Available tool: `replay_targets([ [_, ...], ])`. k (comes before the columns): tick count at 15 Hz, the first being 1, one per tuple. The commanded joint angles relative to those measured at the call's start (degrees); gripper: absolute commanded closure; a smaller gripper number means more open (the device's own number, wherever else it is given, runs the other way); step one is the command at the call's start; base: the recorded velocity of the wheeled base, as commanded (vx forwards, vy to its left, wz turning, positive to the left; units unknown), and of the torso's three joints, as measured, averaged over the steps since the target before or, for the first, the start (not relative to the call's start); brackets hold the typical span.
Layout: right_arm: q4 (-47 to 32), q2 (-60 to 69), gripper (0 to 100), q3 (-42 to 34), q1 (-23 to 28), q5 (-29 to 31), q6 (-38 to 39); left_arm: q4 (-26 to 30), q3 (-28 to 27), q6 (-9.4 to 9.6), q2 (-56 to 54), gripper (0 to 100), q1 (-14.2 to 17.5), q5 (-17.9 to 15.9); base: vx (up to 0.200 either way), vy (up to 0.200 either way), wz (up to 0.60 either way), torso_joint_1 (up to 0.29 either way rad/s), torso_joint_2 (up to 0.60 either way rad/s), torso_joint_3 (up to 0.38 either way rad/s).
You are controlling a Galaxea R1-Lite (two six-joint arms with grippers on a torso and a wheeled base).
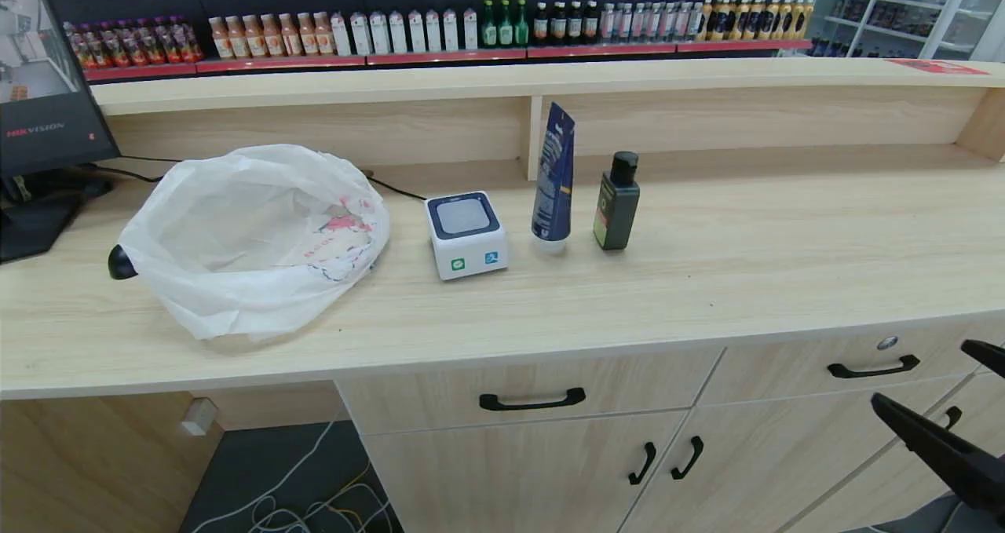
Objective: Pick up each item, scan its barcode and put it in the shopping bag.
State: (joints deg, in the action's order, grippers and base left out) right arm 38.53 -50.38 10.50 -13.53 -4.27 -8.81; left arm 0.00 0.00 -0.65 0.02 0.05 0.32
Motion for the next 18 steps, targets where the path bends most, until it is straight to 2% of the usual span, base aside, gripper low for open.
replay_targets([
  [1, 10.3, -14.9, 0, -0.7, -2.1, 0.0, 2.5, 0.0, 0.0, 0.03, 0.0, 0, 0.0, 0.0, 0.000, 0.000, 0.00, 0.000, 0.00, 0.000],
  [2, 12.3, -16.5, 0, -0.4, -2.6, 0.0, 2.8, 0.0, 0.0, 0.03, 0.0, 0, 0.0, 0.0, 0.000, 0.000, 0.00, 0.000, 0.00, 0.000],
  [3, 19.8, -22.5, 0, 1.2, -4.2, 0.0, 3.4, 0.0, 0.0, -0.06, 0.0, 0, 0.0, 0.0, 0.000, 0.000, 0.00, 0.000, 0.00, 0.000],
  [5, 30.2, -30.8, 0, 3.1, -5.9, 0.0, 3.2, 0.0, 0.0, -0.06, 0.0, 0, 0.0, 0.0, 0.000, 0.000, 0.00, 0.000, 0.00, 0.000],
  [6, 34.4, -34.1, 0, 4.5, -9.0, 0.7, 3.1, 0.0, 0.0, -0.06, 0.0, 0, 0.0, 0.0, 0.000, 0.000, 0.00, 0.000, 0.00, 0.000],
  [7, 35.1, -36.5, 0, 6.9, -10.6, 2.2, 3.4, 0.0, 0.0, 0.03, 0.0, 0, 0.0, 0.0, 0.000, 0.000, 0.00, 0.000, 0.00, 0.000],
  [11, 35.5, -42.2, 0, 13.8, -11.5, 2.5, 3.4, 0.0, 0.0, 0.03, 0.0, 0, 0.0, 0.0, 0.000, 0.000, 0.00, 0.000, 0.00, 0.000],
  [14, 35.4, -44.0, 0, 18.2, -14.2, 2.9, 2.9, 0.0, 0.0, -0.06, 0.0, 0, 0.0, 0.0, 0.000, 0.000, 0.00, 0.000, 0.00, 0.000],
  [18, 35.5, -44.7, 0, 19.9, -16.8, 7.5, 2.4, 0.0, 0.0, 0.03, 0.0, 0, 0.0, 0.0, 0.000, 0.000, 0.00, 0.000, 0.00, 0.000],
])
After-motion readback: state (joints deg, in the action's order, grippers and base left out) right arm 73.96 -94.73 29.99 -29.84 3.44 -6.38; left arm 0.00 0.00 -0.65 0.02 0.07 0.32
